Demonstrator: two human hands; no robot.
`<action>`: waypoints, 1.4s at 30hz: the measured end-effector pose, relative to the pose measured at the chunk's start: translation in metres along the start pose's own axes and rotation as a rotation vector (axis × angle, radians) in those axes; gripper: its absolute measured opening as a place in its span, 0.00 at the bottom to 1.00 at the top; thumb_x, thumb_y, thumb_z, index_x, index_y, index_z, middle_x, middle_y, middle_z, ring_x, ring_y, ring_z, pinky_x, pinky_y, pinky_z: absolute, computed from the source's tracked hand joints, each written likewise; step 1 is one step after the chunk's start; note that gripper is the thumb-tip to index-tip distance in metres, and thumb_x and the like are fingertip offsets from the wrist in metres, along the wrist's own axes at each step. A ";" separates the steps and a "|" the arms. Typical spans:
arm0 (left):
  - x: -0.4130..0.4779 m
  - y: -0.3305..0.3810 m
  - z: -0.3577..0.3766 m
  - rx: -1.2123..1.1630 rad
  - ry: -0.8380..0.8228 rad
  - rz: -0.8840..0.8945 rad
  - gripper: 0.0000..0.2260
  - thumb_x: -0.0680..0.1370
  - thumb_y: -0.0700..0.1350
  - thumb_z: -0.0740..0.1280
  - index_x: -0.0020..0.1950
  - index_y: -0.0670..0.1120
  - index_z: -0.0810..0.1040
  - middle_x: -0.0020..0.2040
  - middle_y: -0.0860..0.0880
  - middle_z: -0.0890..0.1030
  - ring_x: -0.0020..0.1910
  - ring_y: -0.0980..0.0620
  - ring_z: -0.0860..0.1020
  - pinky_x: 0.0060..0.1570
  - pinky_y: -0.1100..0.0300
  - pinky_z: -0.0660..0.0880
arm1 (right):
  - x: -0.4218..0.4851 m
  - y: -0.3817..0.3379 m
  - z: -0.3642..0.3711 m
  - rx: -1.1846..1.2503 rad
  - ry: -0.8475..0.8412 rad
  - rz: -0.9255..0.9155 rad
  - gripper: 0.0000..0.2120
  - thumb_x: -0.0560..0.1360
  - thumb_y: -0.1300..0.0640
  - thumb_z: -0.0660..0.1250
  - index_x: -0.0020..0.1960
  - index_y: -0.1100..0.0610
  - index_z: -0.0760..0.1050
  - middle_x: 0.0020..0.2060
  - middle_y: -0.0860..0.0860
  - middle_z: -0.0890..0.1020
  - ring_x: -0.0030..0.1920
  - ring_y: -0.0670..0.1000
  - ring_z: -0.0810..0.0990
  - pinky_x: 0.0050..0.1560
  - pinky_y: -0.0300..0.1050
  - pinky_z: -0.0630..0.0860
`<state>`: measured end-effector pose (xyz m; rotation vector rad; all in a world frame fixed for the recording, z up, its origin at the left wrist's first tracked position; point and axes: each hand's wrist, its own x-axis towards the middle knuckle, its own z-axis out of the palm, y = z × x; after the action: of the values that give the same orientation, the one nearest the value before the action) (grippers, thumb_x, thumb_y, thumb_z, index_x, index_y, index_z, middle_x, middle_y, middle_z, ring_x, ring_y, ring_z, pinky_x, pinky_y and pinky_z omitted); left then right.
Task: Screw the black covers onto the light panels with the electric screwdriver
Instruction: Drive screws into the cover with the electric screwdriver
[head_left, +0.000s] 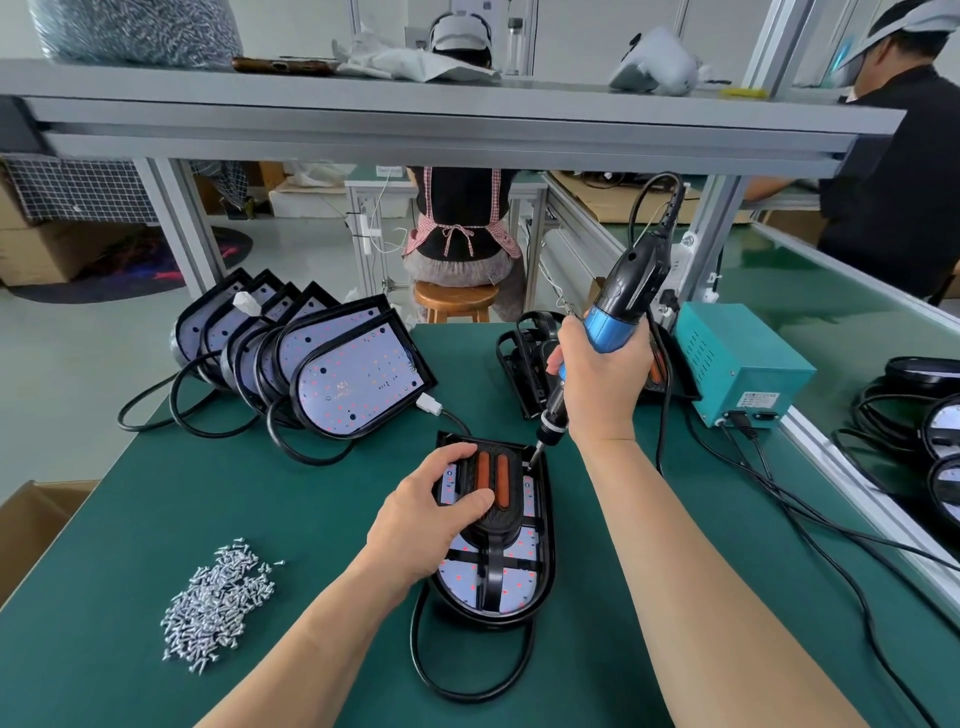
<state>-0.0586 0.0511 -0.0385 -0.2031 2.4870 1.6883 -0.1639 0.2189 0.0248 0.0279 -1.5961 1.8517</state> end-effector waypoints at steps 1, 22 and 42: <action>0.001 0.000 0.000 -0.004 -0.002 -0.001 0.21 0.67 0.59 0.70 0.60 0.70 0.74 0.56 0.58 0.82 0.53 0.42 0.82 0.58 0.41 0.77 | 0.001 0.000 0.001 -0.002 -0.009 0.007 0.09 0.72 0.63 0.68 0.47 0.55 0.70 0.27 0.44 0.77 0.24 0.51 0.76 0.29 0.43 0.75; -0.001 0.000 -0.003 -0.032 -0.020 0.027 0.19 0.74 0.54 0.73 0.61 0.70 0.74 0.59 0.58 0.81 0.52 0.47 0.82 0.57 0.48 0.79 | -0.015 -0.023 -0.027 0.278 -0.229 0.149 0.09 0.69 0.65 0.69 0.47 0.55 0.77 0.28 0.52 0.75 0.28 0.53 0.75 0.35 0.45 0.76; -0.027 -0.012 -0.060 0.377 0.260 0.106 0.11 0.76 0.52 0.70 0.58 0.56 0.80 0.43 0.54 0.80 0.46 0.52 0.78 0.46 0.61 0.72 | -0.059 -0.011 -0.100 0.918 0.467 0.658 0.14 0.78 0.52 0.72 0.54 0.58 0.70 0.42 0.53 0.76 0.35 0.51 0.80 0.48 0.43 0.80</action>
<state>-0.0320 -0.0084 -0.0226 -0.2689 2.9982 1.2579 -0.0726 0.2789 -0.0157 -0.5331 -0.3493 2.6857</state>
